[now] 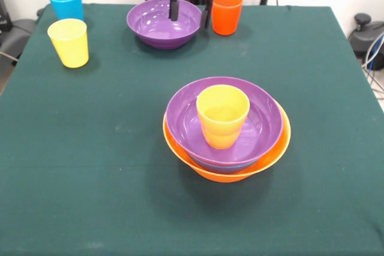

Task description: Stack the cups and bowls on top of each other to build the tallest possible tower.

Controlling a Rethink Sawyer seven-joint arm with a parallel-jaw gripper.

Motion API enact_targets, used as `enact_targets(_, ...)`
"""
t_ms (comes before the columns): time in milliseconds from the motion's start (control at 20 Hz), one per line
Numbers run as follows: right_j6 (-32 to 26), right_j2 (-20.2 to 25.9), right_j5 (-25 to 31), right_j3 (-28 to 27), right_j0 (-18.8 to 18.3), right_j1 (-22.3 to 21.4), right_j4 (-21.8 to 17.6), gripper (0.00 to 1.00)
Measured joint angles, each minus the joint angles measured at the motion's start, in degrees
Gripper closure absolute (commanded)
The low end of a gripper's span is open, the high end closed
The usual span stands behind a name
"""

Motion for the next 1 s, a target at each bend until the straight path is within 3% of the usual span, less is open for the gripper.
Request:
enact_targets(600, 0.0, -0.4, -4.4, 6.5, 2.2, -4.2, -0.6, 0.00)
enact_targets(1000, 0.0, 0.9, -7.4, 10.6, 0.0, -5.6, -0.6, 0.00)
